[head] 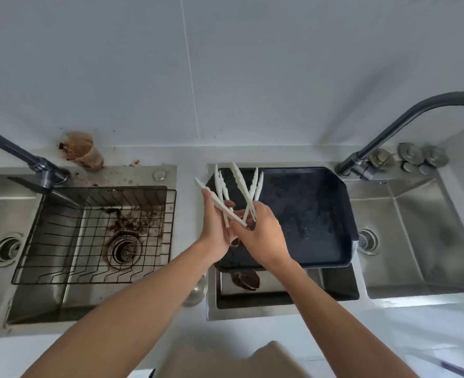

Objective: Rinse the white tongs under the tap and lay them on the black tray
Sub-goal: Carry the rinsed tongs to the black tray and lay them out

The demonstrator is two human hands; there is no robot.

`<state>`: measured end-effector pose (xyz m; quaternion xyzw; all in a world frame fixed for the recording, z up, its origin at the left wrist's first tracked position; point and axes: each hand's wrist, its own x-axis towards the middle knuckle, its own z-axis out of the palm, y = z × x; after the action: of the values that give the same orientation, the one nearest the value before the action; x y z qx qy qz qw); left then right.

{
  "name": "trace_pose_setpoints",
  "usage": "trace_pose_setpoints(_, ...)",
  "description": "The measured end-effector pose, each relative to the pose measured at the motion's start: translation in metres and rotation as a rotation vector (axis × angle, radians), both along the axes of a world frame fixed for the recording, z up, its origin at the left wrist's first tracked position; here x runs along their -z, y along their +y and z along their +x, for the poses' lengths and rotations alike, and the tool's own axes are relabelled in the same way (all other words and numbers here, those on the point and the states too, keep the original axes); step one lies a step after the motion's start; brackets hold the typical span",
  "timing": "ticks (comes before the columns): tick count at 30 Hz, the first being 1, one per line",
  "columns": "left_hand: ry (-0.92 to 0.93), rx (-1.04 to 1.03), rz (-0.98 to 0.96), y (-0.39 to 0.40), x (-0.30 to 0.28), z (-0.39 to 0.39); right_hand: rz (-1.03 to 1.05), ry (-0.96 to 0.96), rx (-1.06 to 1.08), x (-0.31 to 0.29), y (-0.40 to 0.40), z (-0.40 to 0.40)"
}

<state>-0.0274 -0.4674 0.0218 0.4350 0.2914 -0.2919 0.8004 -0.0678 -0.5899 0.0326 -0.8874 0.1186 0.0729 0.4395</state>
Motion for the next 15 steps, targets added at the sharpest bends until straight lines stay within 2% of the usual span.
trace_pose_setpoints(8, 0.074, -0.098, 0.003, -0.049, 0.014, -0.02, -0.097, -0.025, 0.165, -0.005, -0.088, -0.012)
trace_pose_setpoints(15, 0.147, -0.157, -0.187, -0.042, 0.014, -0.018, -0.231, 0.089, 0.307, 0.016, -0.121, -0.011)
